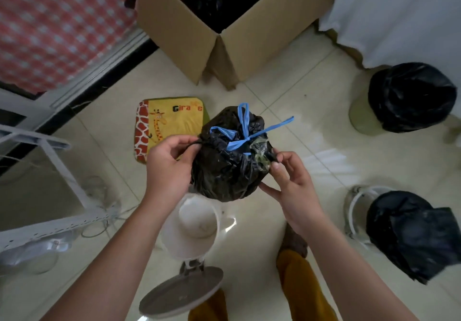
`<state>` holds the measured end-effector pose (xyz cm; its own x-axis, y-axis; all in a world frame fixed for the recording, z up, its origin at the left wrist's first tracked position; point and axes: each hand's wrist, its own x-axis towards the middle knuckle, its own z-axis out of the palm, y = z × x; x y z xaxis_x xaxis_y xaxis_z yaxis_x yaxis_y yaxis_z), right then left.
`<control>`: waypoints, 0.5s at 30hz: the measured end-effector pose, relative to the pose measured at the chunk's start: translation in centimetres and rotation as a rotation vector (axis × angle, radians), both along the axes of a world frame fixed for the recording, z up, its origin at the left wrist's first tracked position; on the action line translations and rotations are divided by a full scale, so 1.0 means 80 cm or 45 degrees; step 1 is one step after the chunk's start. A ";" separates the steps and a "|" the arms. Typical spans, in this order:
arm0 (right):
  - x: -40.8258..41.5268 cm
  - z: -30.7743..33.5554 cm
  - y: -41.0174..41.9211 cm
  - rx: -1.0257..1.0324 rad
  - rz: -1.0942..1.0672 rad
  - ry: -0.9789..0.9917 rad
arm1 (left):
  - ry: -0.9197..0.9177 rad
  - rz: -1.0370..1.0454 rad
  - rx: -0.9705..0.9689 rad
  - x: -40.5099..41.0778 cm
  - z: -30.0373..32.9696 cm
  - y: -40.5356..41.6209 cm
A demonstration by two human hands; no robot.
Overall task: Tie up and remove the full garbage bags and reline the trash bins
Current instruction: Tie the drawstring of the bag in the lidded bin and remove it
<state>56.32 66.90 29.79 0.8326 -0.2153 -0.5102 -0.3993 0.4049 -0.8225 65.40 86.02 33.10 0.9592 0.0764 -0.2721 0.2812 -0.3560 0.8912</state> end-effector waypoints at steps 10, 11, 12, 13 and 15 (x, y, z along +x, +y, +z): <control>0.088 0.032 -0.236 -0.164 -0.092 0.027 | 0.072 -0.020 -0.183 0.100 -0.009 -0.250; 0.099 0.038 -0.249 -0.169 -0.107 0.025 | 0.072 -0.016 -0.199 0.110 -0.008 -0.264; 0.112 0.044 -0.260 -0.174 -0.123 0.019 | 0.075 -0.013 -0.219 0.122 -0.006 -0.276; 0.125 0.050 -0.269 -0.180 -0.139 0.008 | 0.078 -0.016 -0.246 0.135 -0.003 -0.286; 0.157 0.060 -0.285 -0.186 -0.159 -0.018 | 0.066 -0.040 -0.287 0.166 0.004 -0.298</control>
<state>68.91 44.11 34.61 0.8018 -0.3881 -0.4544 -0.3415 0.3263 -0.8814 78.66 62.15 33.40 0.9443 -0.0219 -0.3282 0.3208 -0.1591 0.9337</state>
